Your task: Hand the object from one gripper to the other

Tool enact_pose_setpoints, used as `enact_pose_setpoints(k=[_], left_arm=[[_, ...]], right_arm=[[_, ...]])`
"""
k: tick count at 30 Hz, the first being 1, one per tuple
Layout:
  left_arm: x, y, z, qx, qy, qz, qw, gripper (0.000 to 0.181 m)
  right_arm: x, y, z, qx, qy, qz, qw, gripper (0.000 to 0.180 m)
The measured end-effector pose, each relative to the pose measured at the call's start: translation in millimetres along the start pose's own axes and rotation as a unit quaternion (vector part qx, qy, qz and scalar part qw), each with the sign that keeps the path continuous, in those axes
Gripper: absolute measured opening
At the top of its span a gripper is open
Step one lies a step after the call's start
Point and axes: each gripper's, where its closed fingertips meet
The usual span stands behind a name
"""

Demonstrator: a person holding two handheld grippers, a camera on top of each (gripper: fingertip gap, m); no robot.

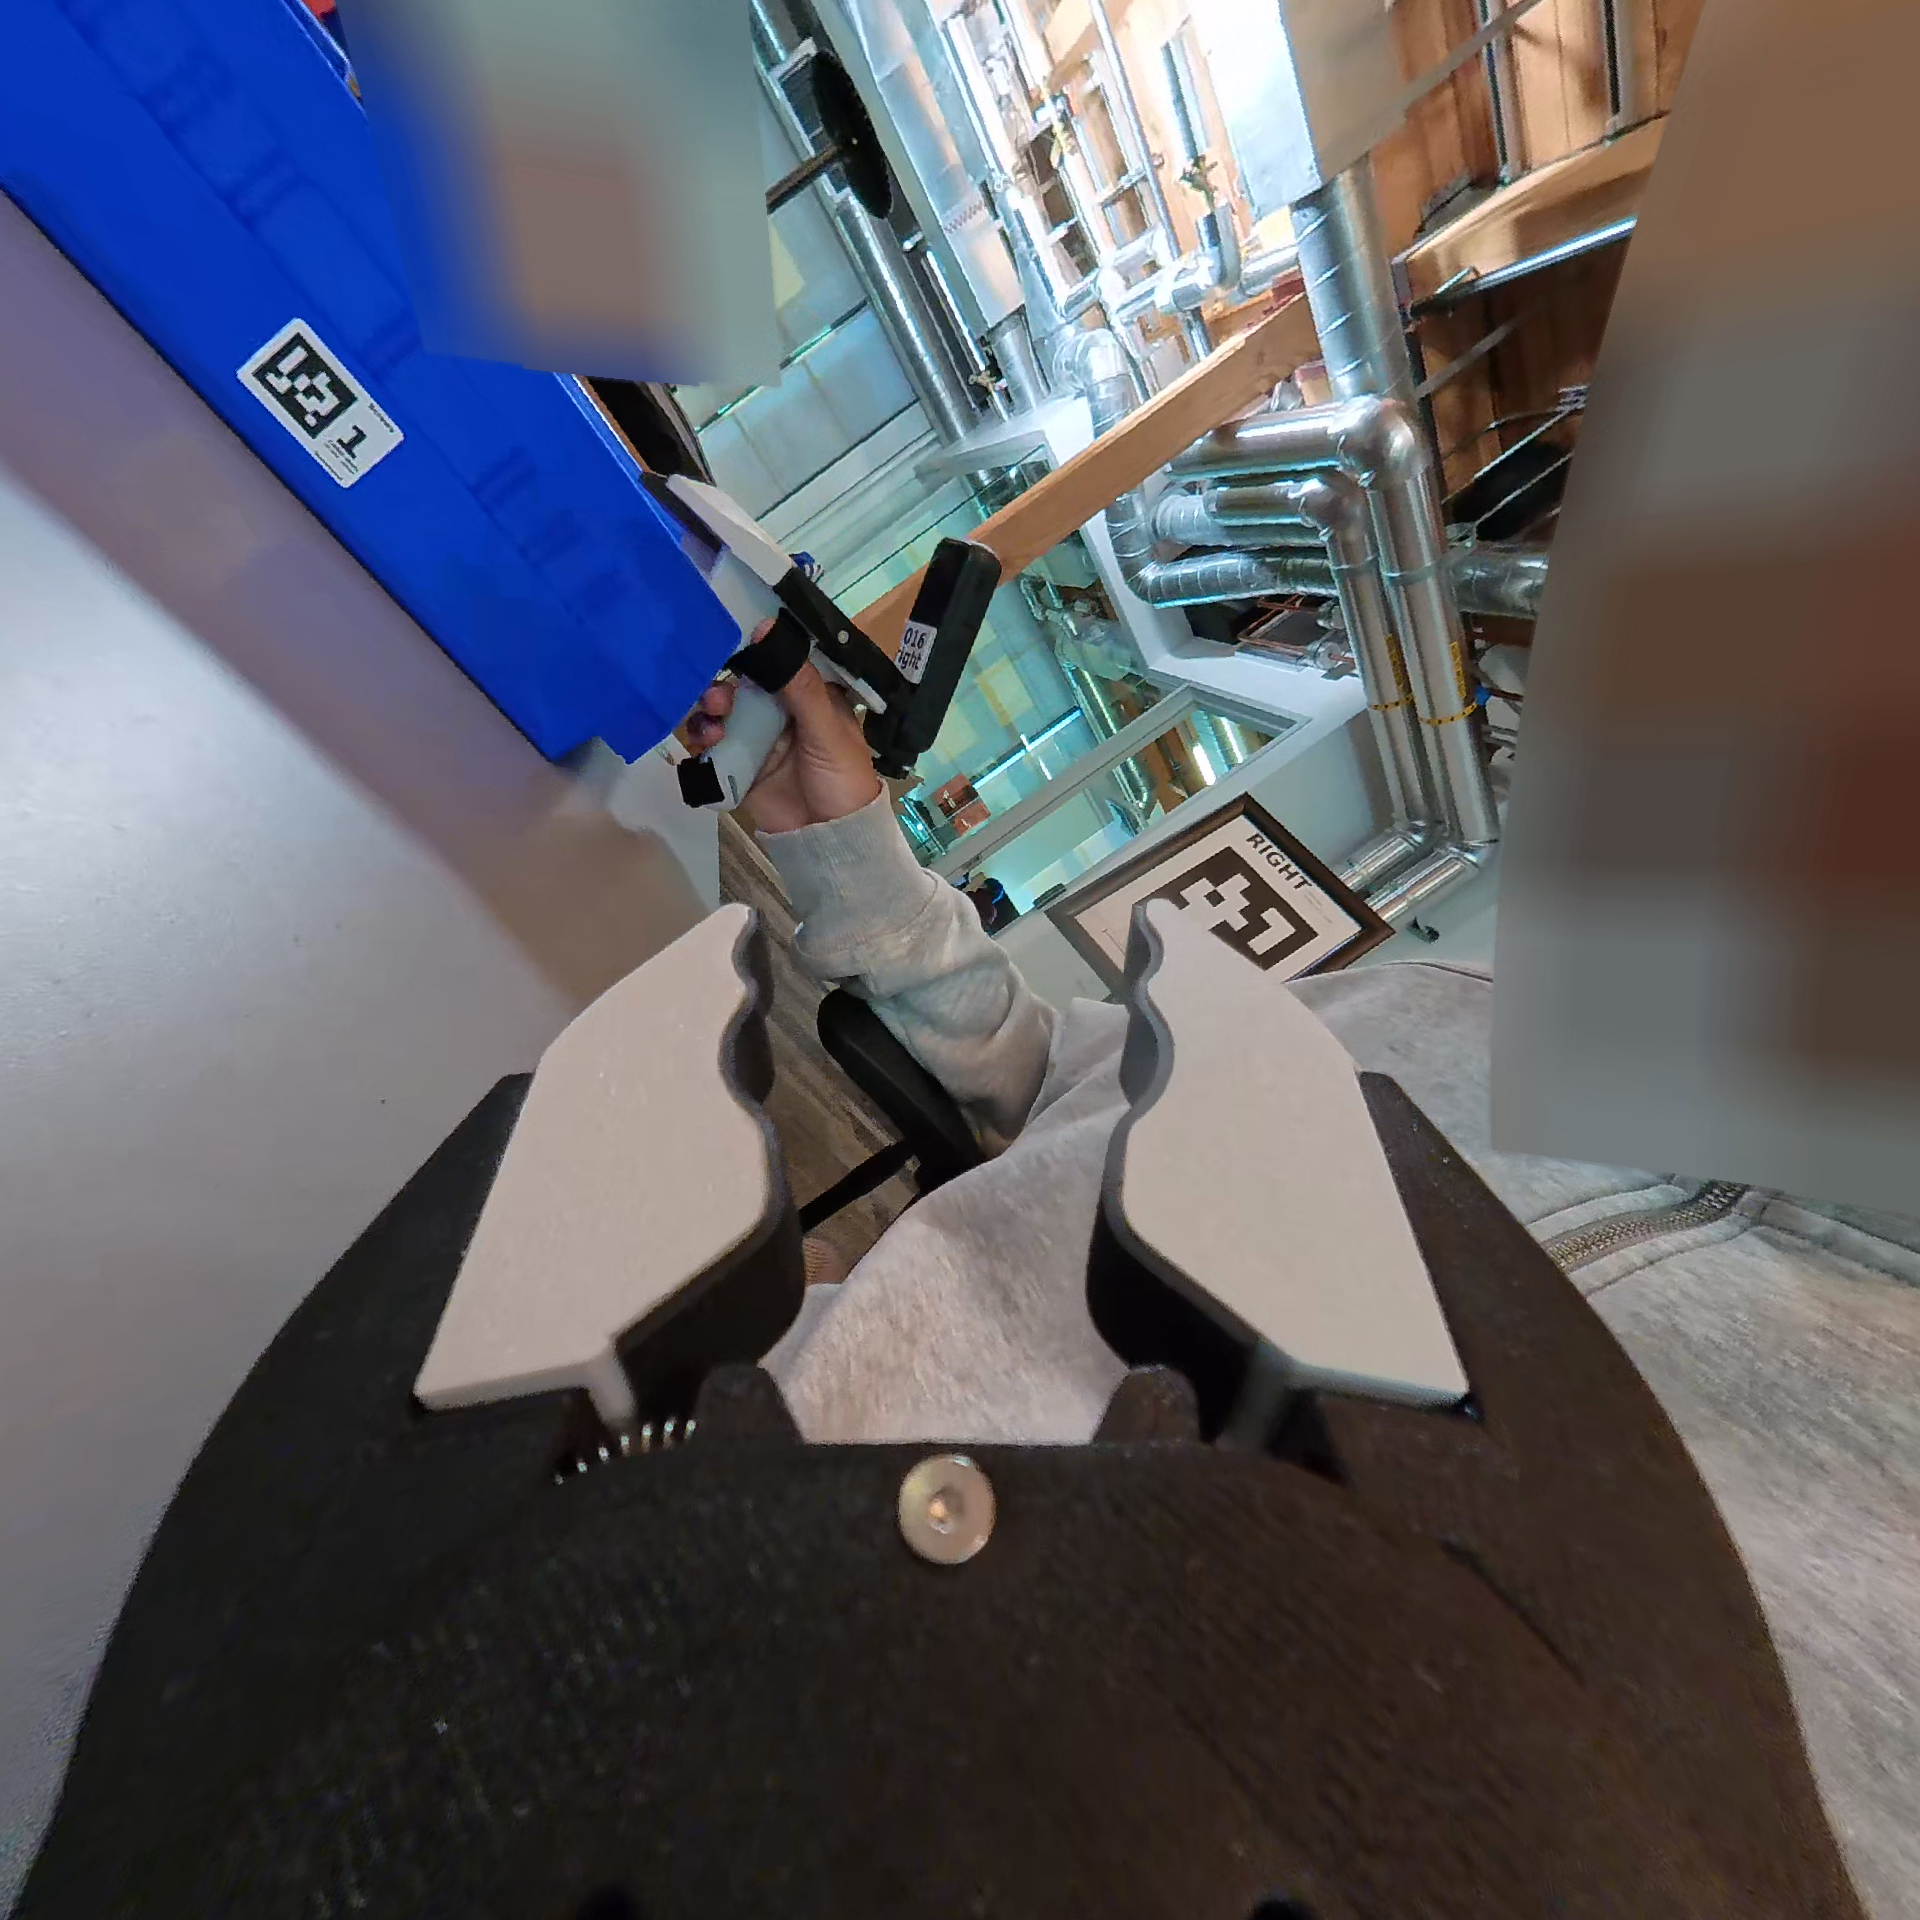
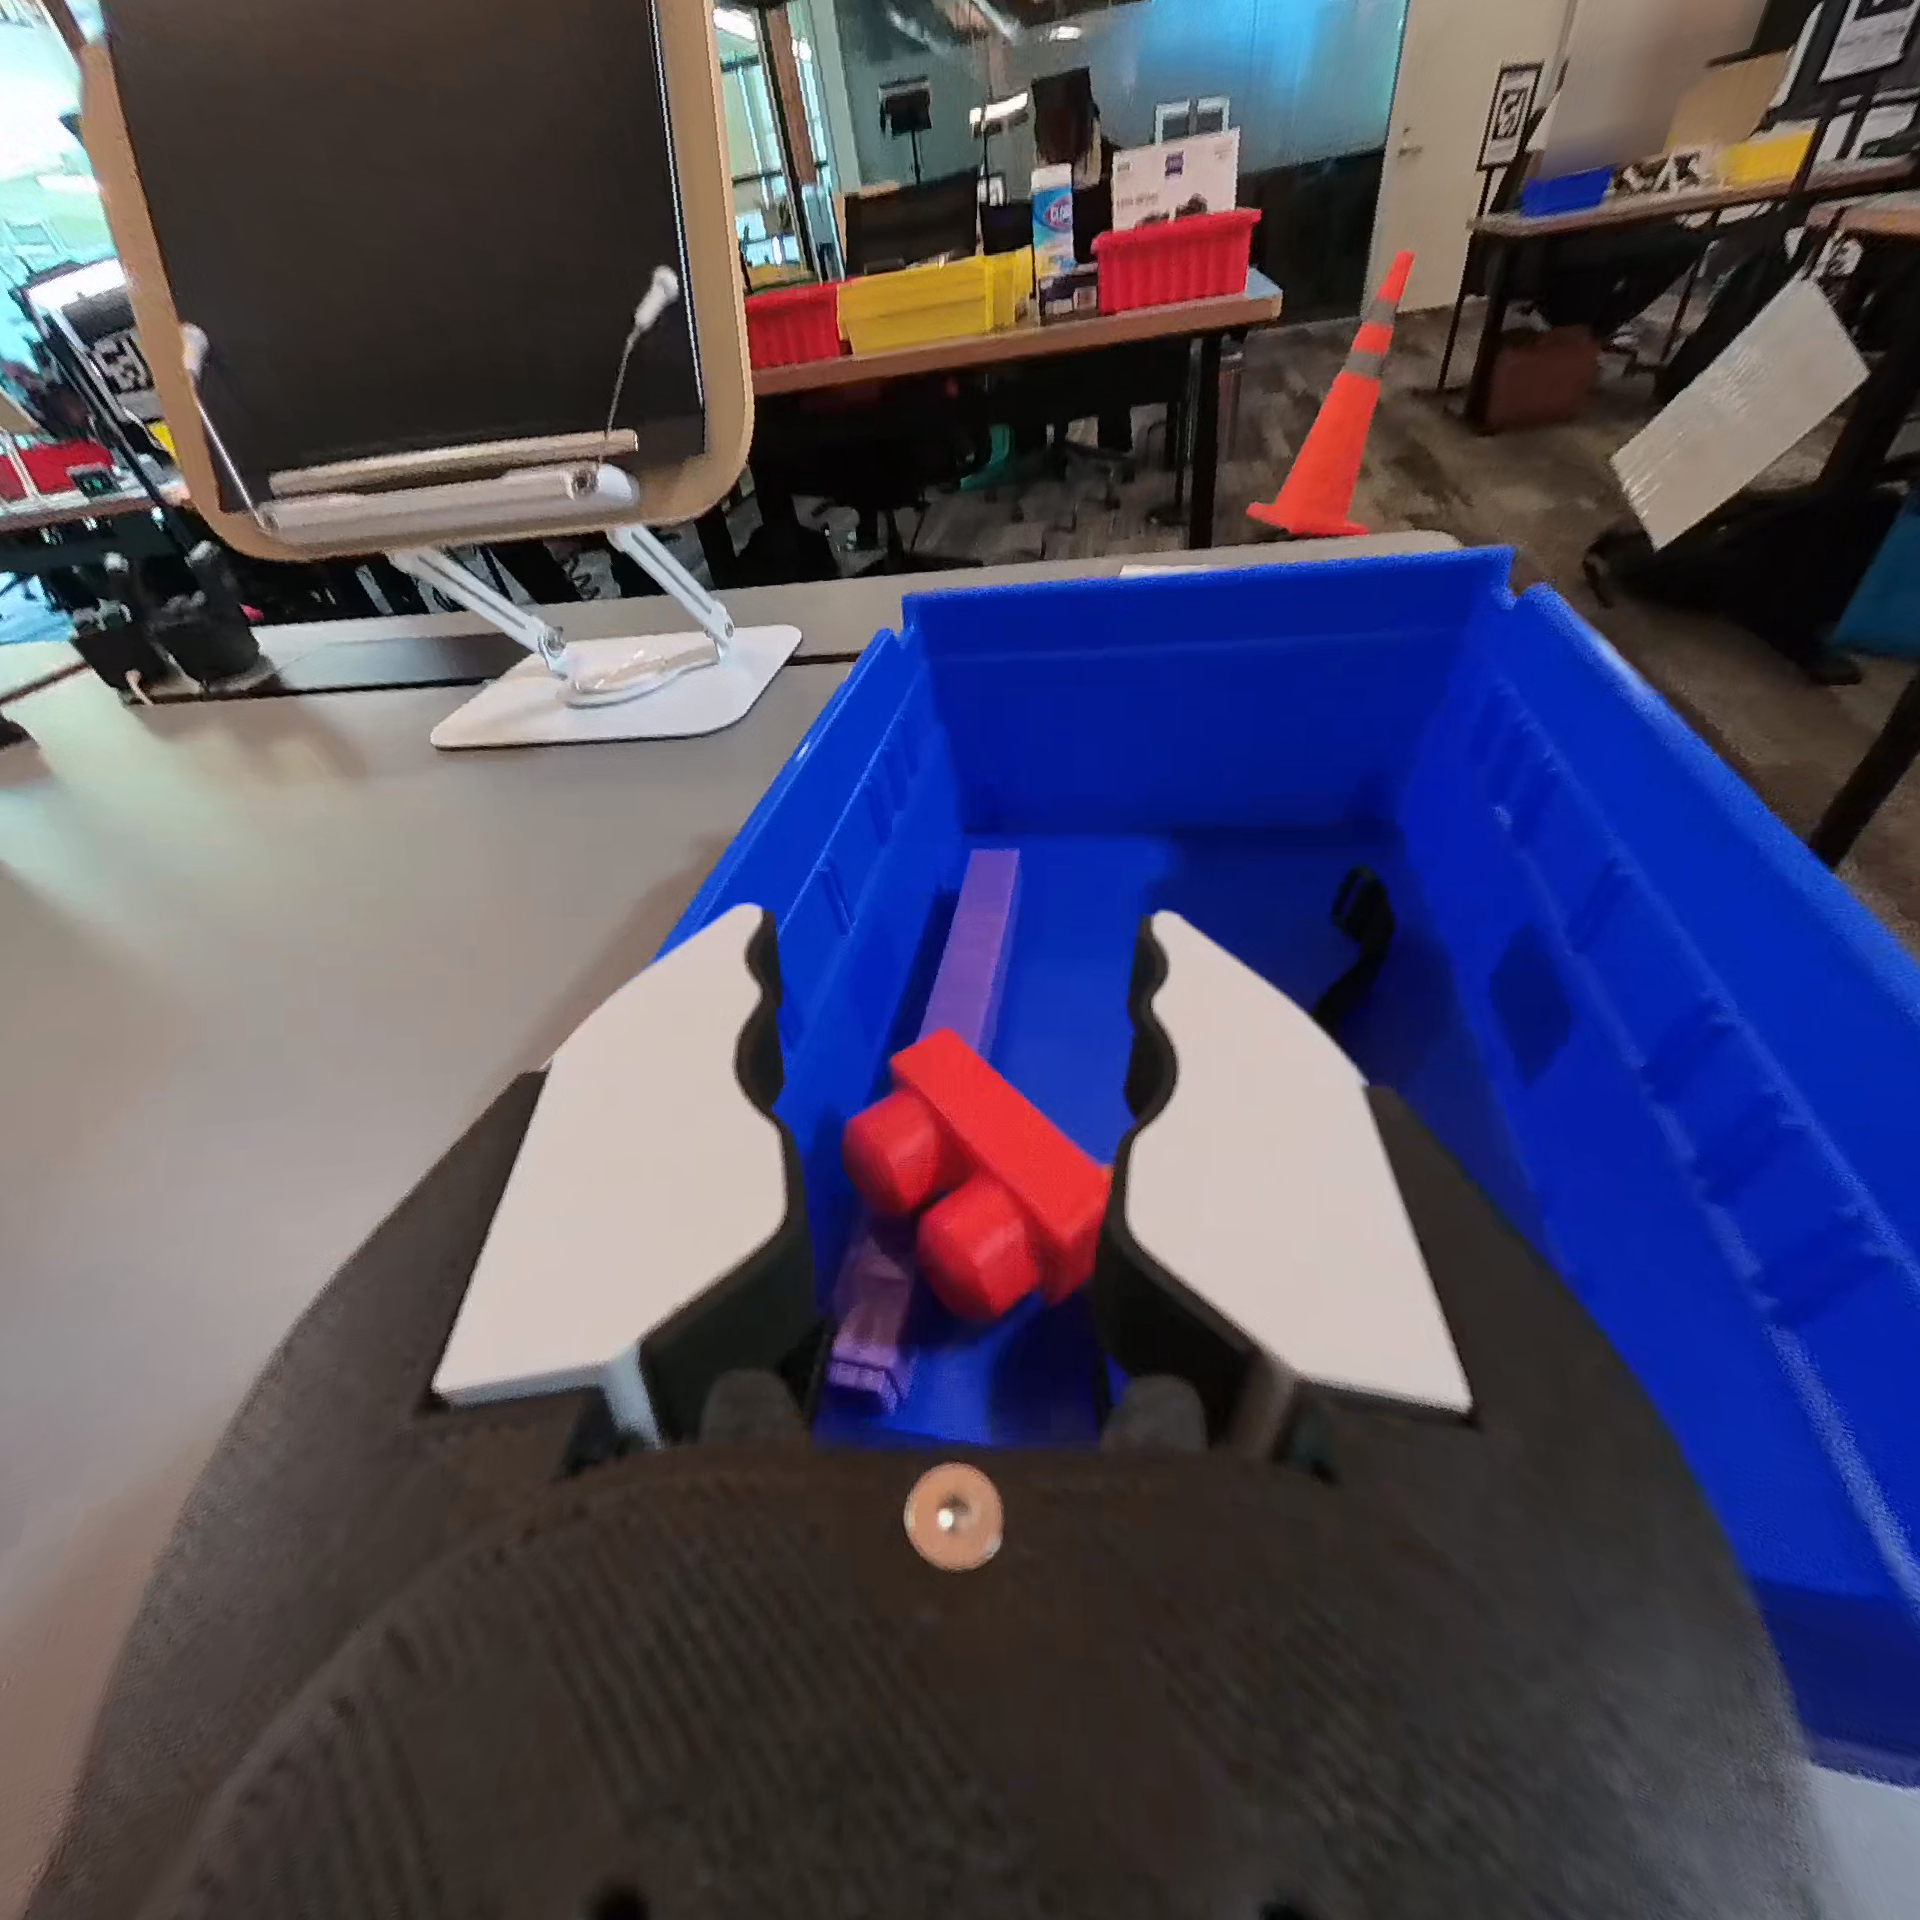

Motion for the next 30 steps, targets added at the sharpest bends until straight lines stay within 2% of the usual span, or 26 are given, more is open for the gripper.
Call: enact_pose_setpoints(k=[1,5,9,13,16,19,24,30], left_arm=[[-0.2,0.2,-0.1,-0.001,0.0,-0.002,1.0,0.065],[-1.2,0.5,0.4,-0.001,-0.003,0.0,1.0,0.064],[-1.8,0.0,0.8,-0.001,-0.005,-0.003,1.0,0.064],[-1.4,-1.1,0.6,0.003,-0.006,0.003,1.0,0.064],[-1.7,-3.3,1.4,0.01,-0.009,0.01,1.0,0.063],[-1.7,-6.0,2.1,0.017,-0.012,0.016,1.0,0.063],[-5.1,-7.1,0.5,0.028,-0.034,0.024,0.999,0.053],[-5.8,-1.6,-2.5,0.031,-0.047,0.051,0.997,0.032]], right_arm=[[4.1,2.3,-2.6,-0.005,0.01,0.002,1.0,0.066],[29.6,3.9,-15.6,-0.012,0.079,0.02,0.997,0.065],[57.9,-15.8,-25.2,0.008,0.131,0.005,0.991,0.063],[94.5,-67.1,-36.0,0.064,0.181,-0.049,0.98,0.061],[105.9,-118.1,-39.7,0.116,0.19,-0.113,0.968,0.058],[83.1,-175.0,-34.9,0.206,0.142,-0.137,0.959,0.039],[28.4,-240.7,-23.1,0.336,0.05,-0.137,0.931,0.019],[8.3,-263.7,-21.4,0.374,0.021,-0.184,0.909,0.0]])
Point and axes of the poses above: each gripper's, where its closed fingertips meet, z out along the fingers, x out of its top, y = z × x across the jaws, and after that the axes turned 15 degrees about -z, right-handed
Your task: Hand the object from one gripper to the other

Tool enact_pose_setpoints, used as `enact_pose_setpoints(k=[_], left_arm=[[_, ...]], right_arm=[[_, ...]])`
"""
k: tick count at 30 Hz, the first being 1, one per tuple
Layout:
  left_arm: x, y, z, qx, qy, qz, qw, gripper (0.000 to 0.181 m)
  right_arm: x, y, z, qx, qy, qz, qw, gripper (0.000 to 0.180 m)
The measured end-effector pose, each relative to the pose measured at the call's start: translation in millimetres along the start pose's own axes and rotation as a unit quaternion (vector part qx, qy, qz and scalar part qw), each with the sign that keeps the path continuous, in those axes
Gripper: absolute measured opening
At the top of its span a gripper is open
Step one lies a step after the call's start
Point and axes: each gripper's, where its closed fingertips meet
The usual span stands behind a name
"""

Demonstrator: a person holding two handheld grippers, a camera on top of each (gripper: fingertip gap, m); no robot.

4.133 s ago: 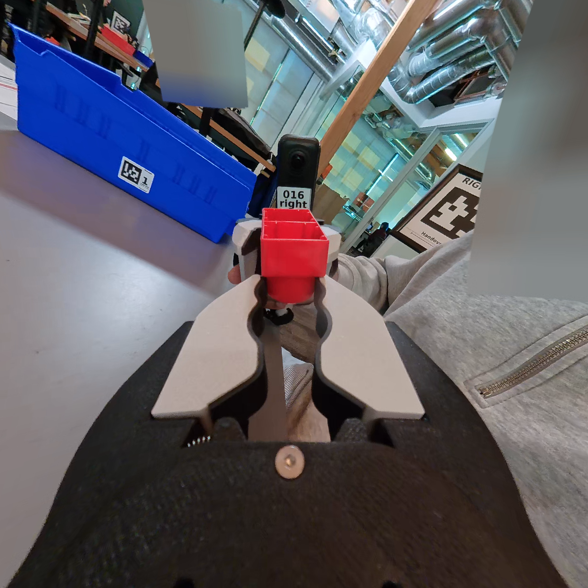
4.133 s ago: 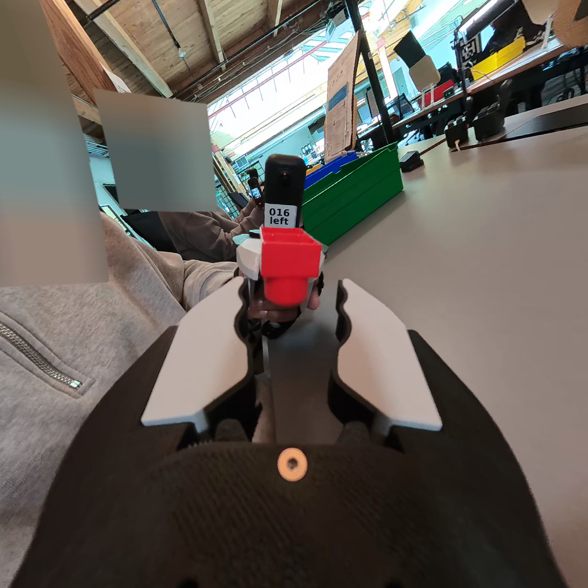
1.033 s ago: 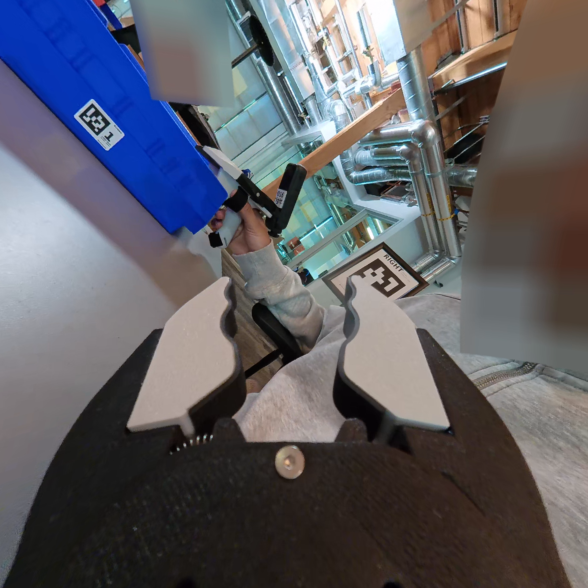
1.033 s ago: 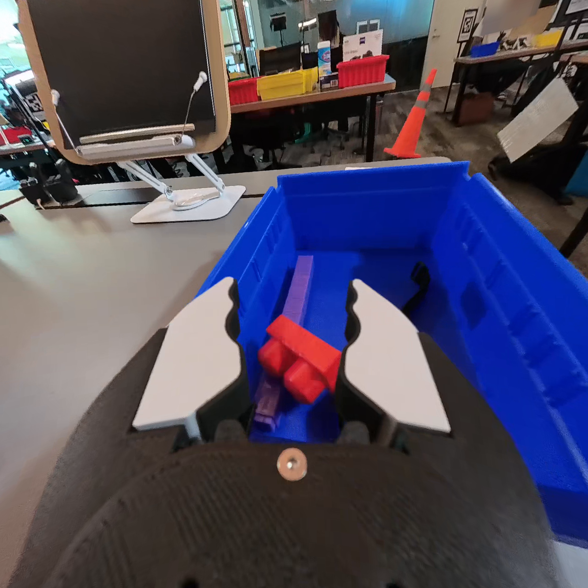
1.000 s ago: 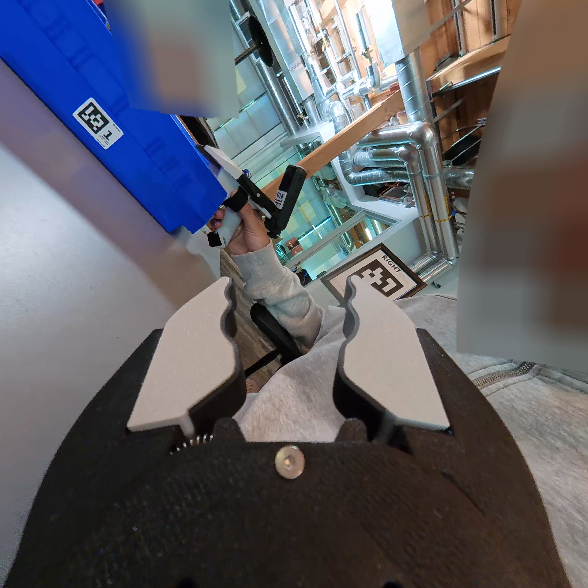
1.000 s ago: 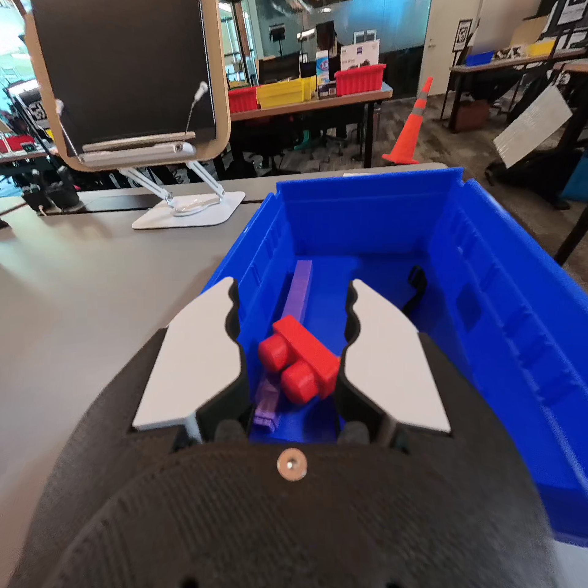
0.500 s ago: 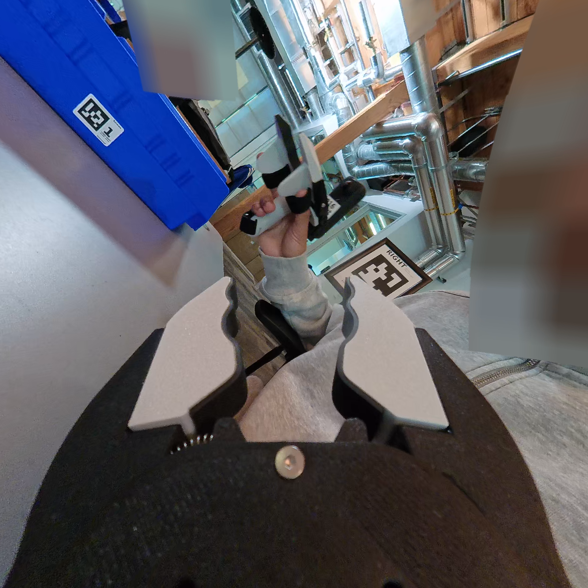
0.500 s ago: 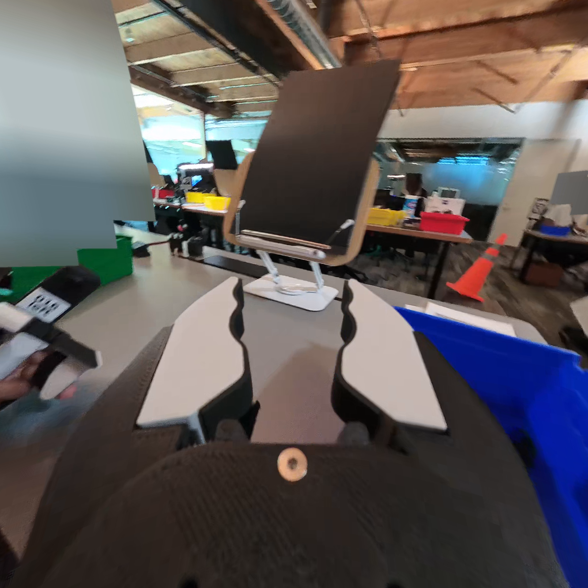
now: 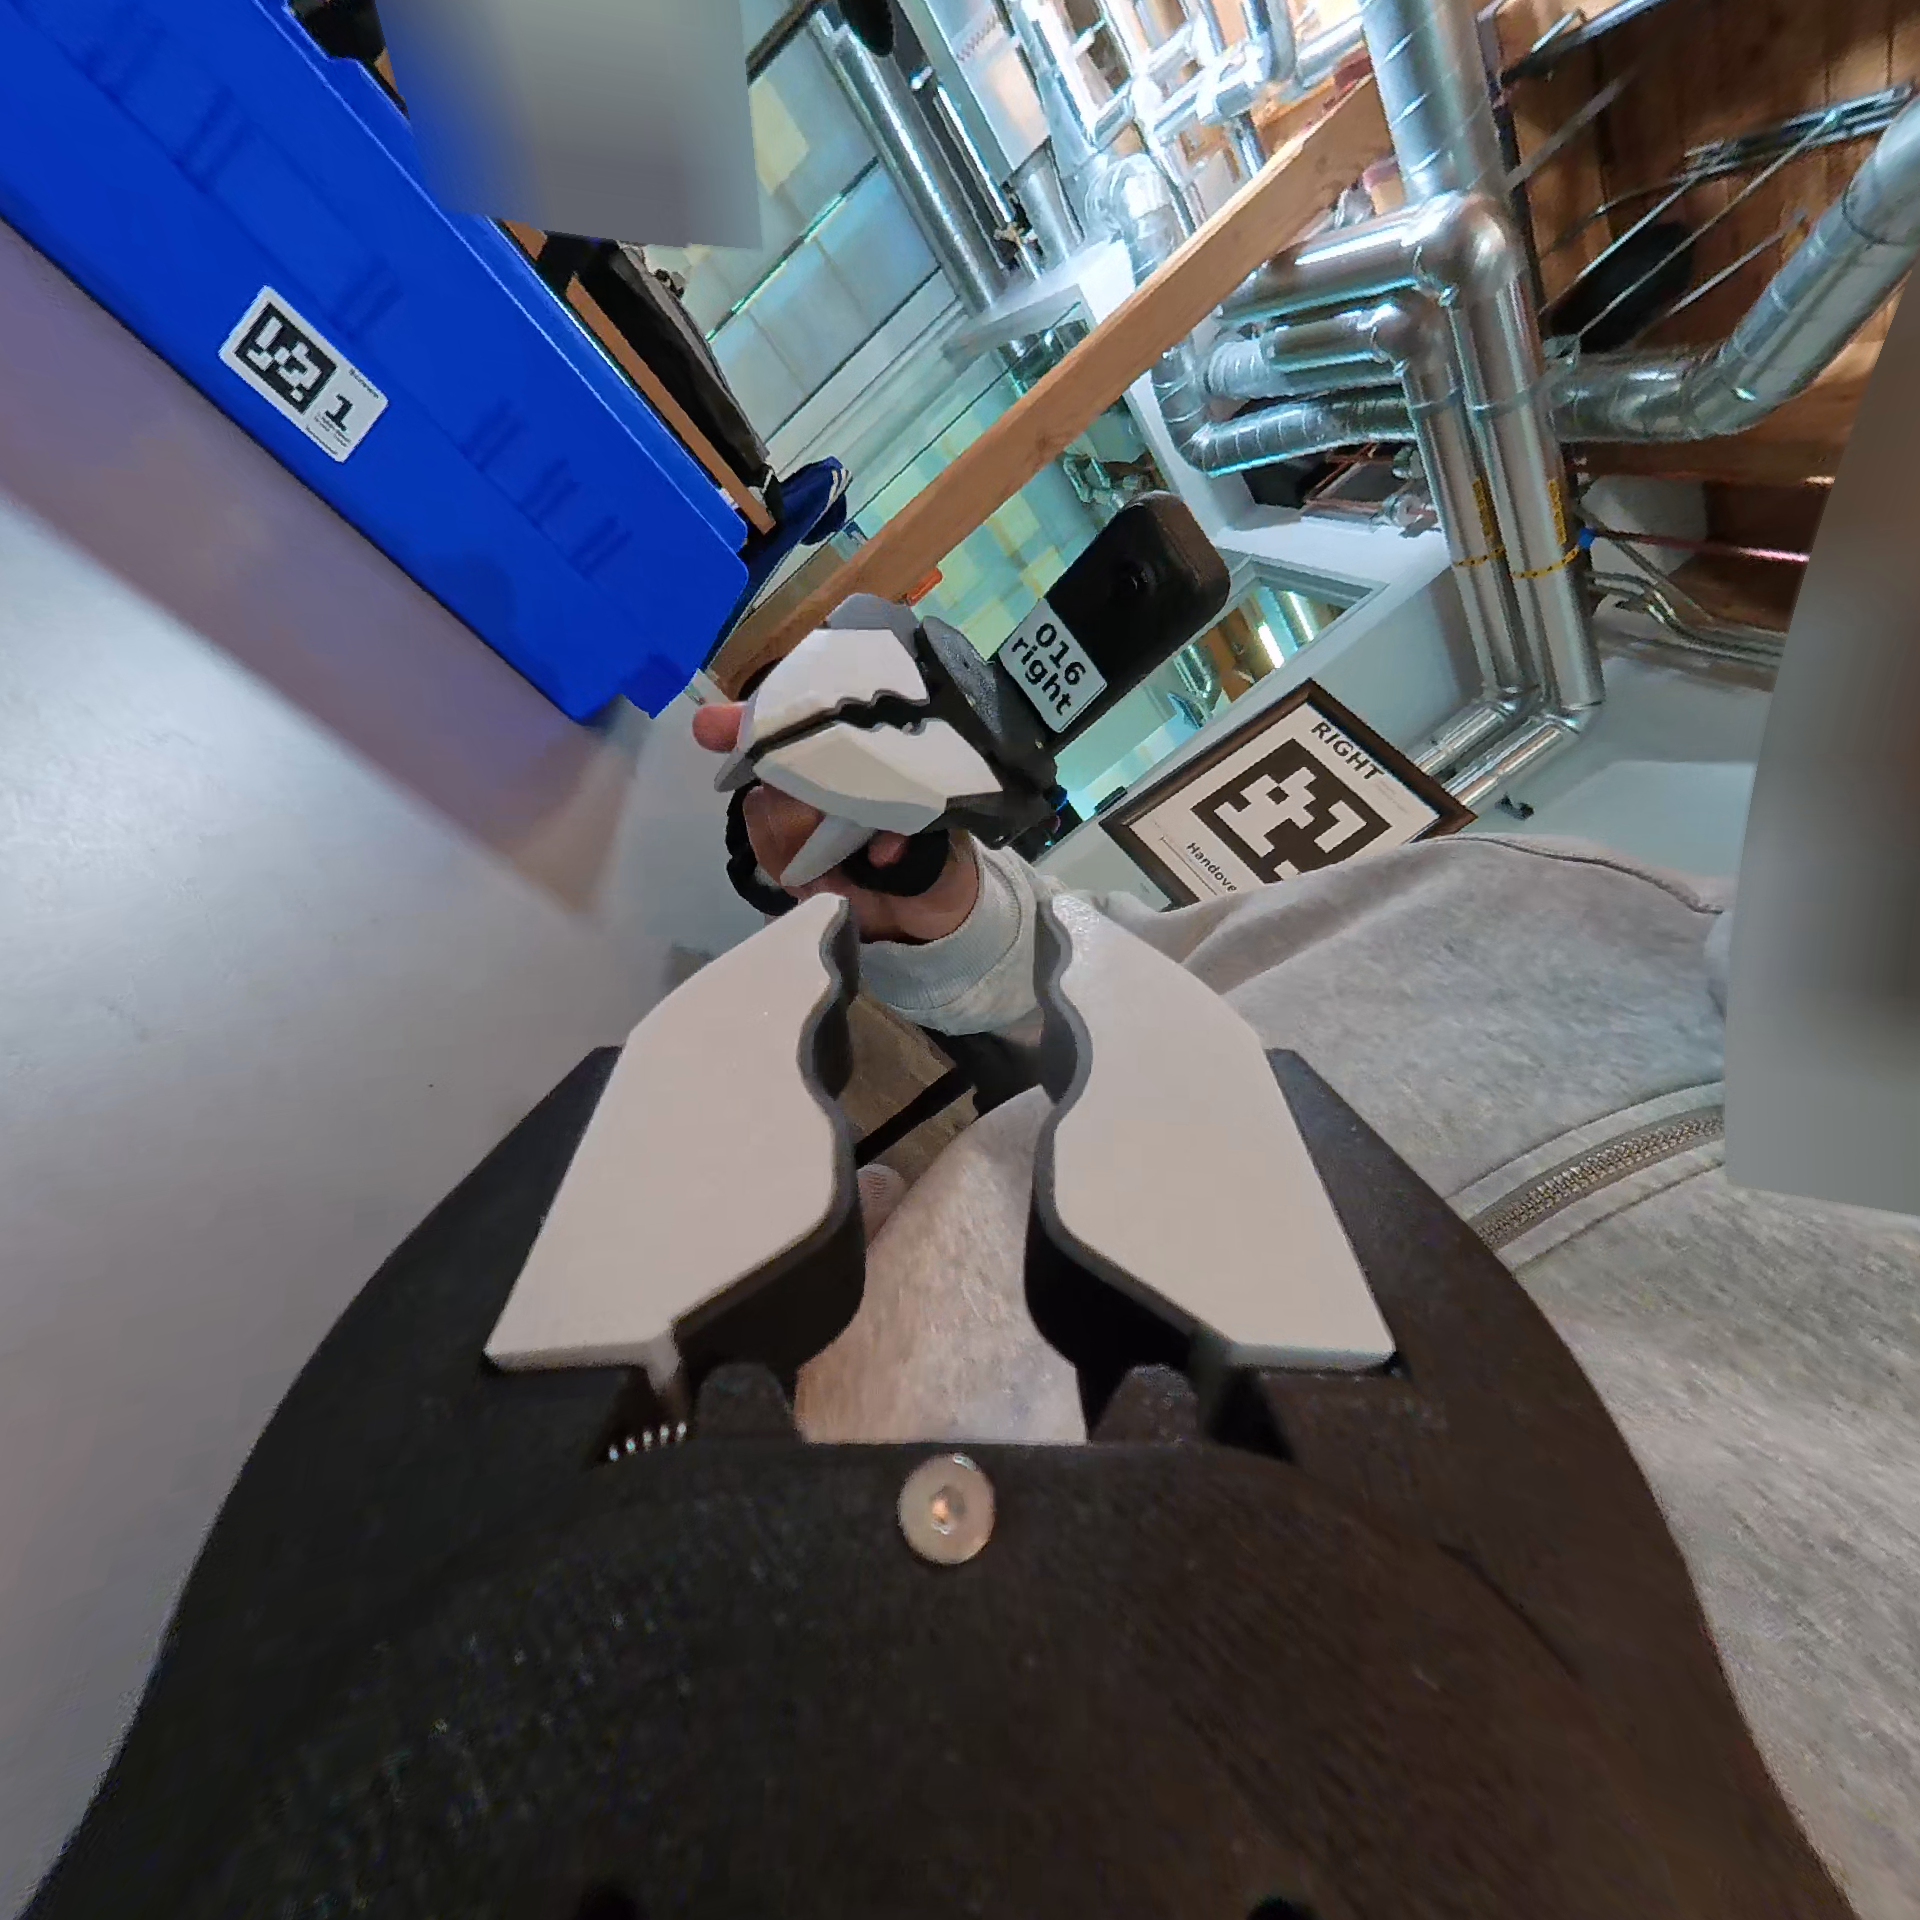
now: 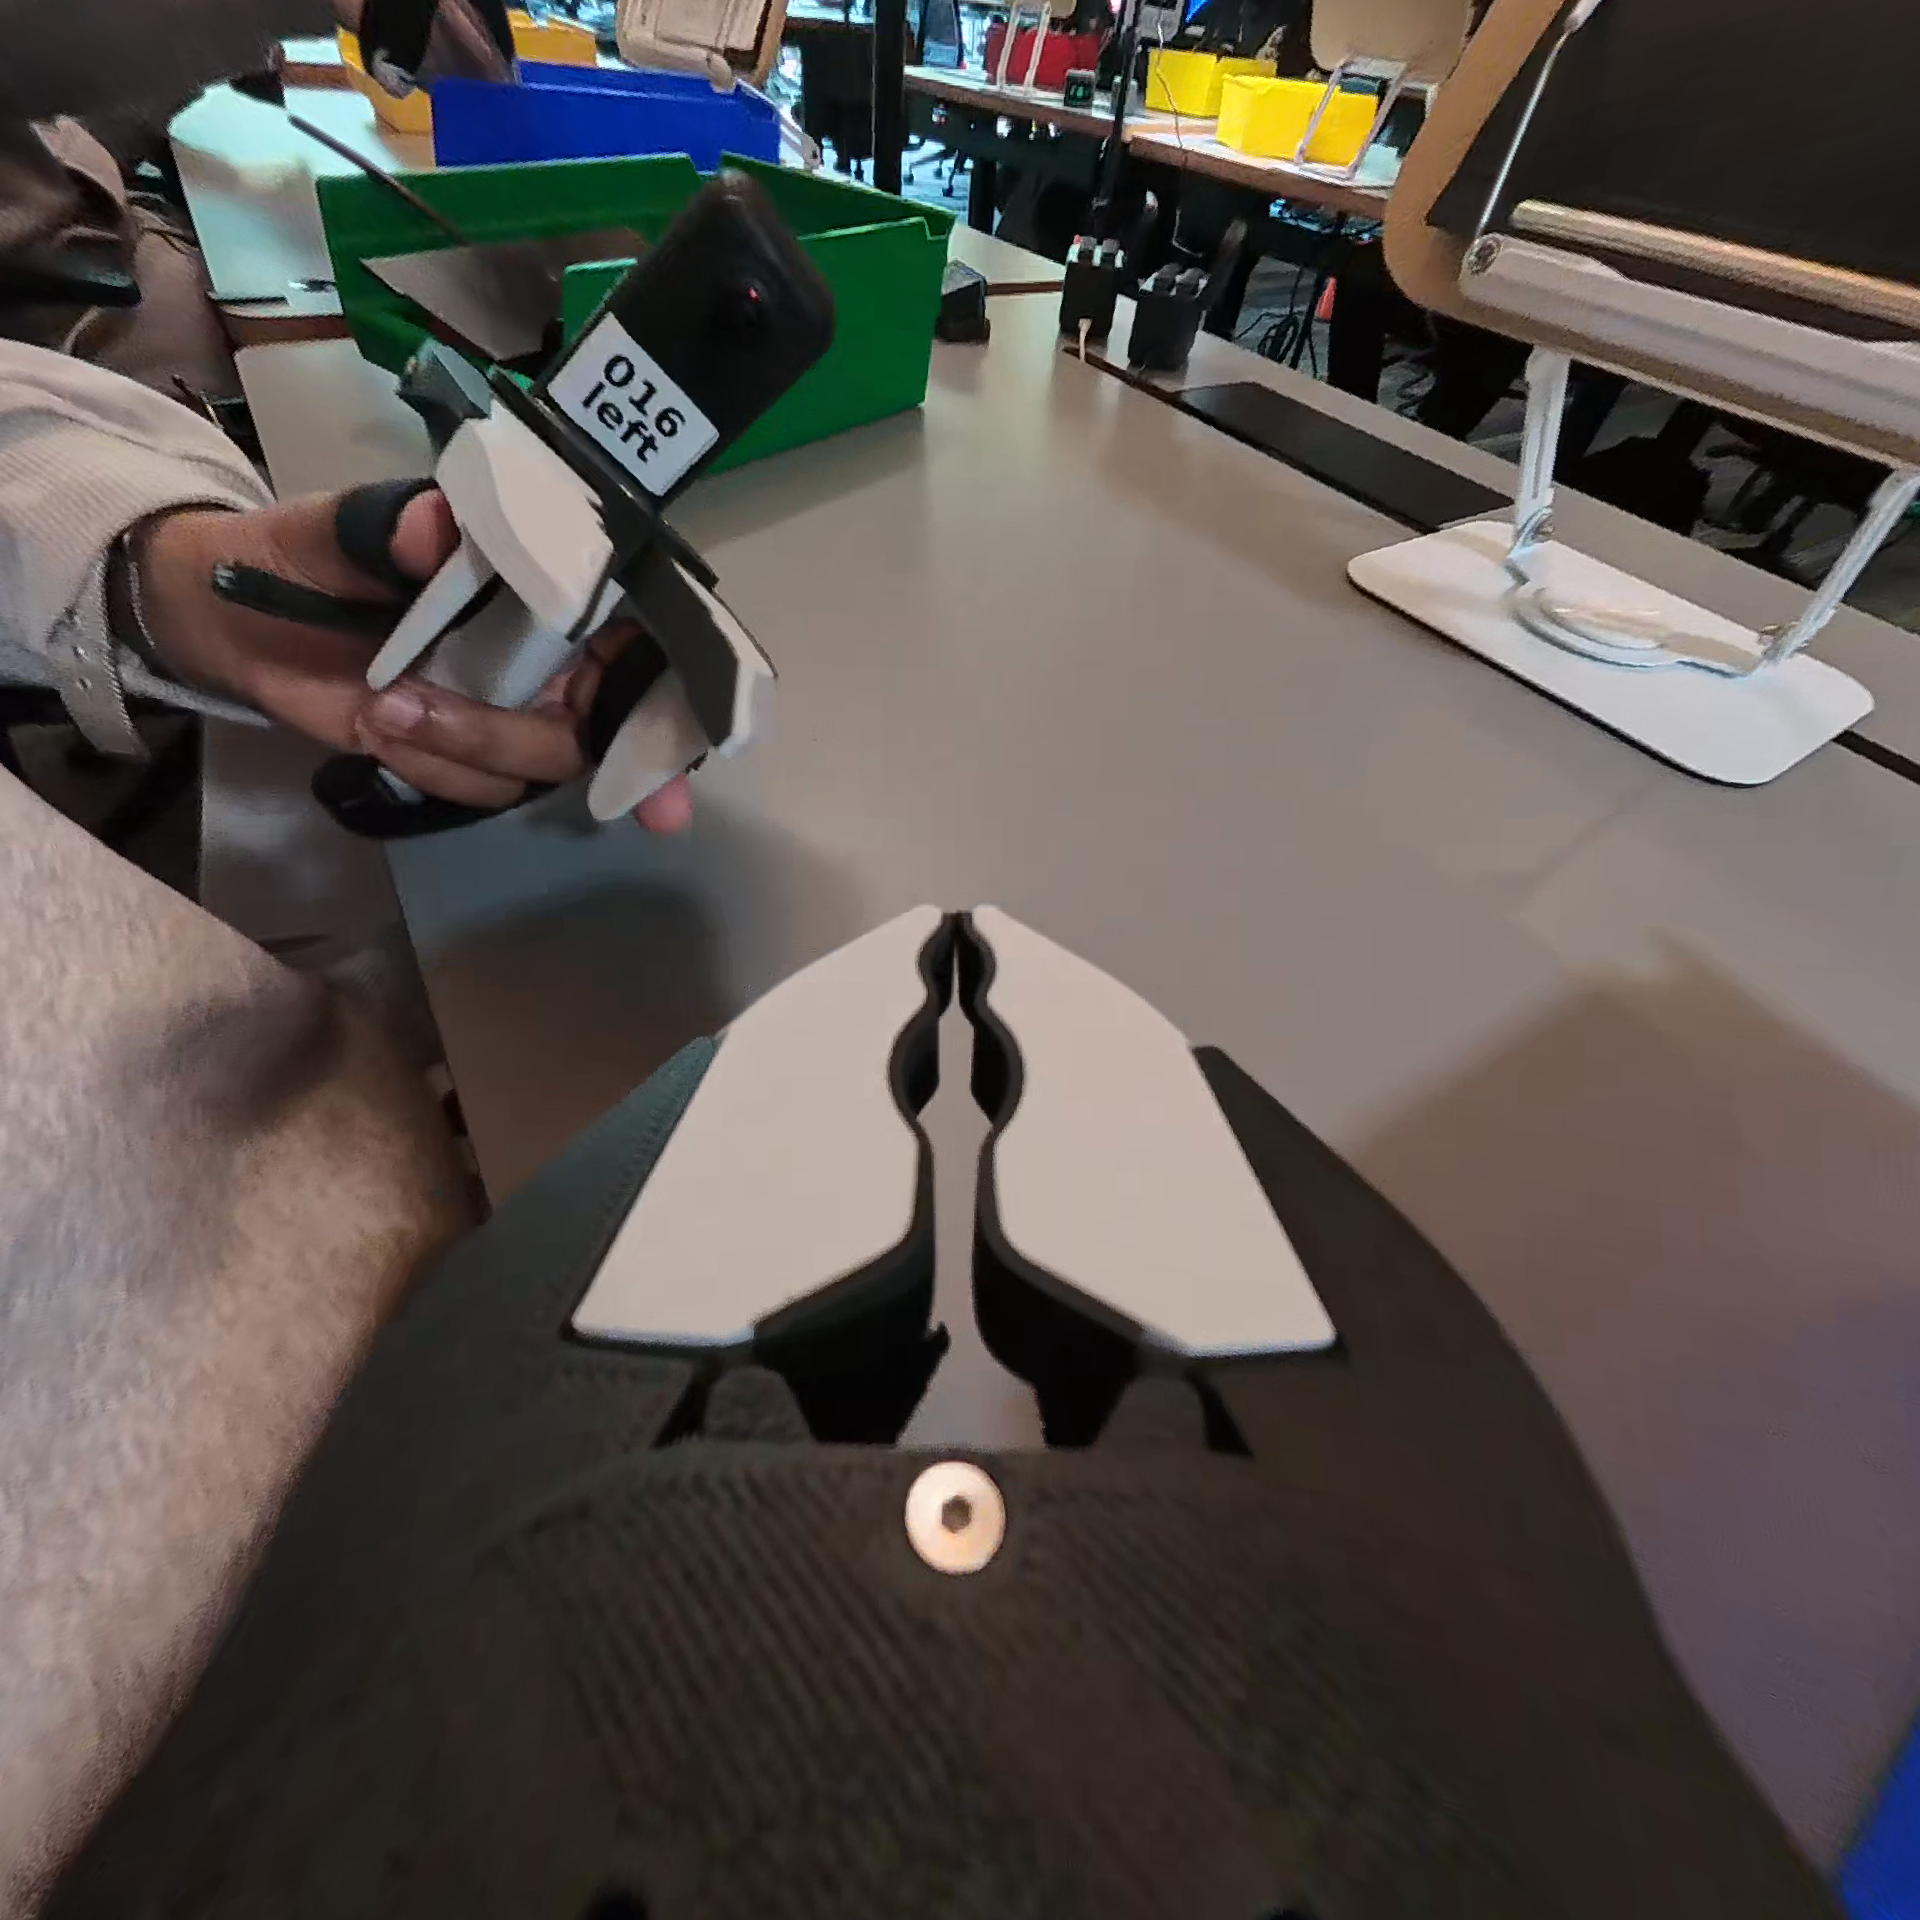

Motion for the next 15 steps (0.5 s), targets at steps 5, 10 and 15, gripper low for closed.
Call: enact_pose_setpoints(k=[5,10,15], left_arm=[[-1.2,5.6,-1.4,-0.009,-0.005,0.009,1.0,0.014],[4.5,7.5,-5.6,-0.005,0.008,0.025,1.0,0.015],[28.1,12.5,-23.4,0.028,0.057,0.063,0.996,0.025]], right_arm=[[-2.5,5.6,-2.0,-0.009,0.0,0.009,1.0,0.002],[-2.7,6.9,-2.2,0.005,0.017,0.053,0.998,0.008],[-0.5,3.8,-4.1,0.017,0.027,0.071,0.997,0.01]])
Point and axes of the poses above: each gripper's, where its closed fingertips meet, z out along the fingers, x out of its top, y = z × x across the jaws, and after that the axes turned 15 degrees about -z, right-handed
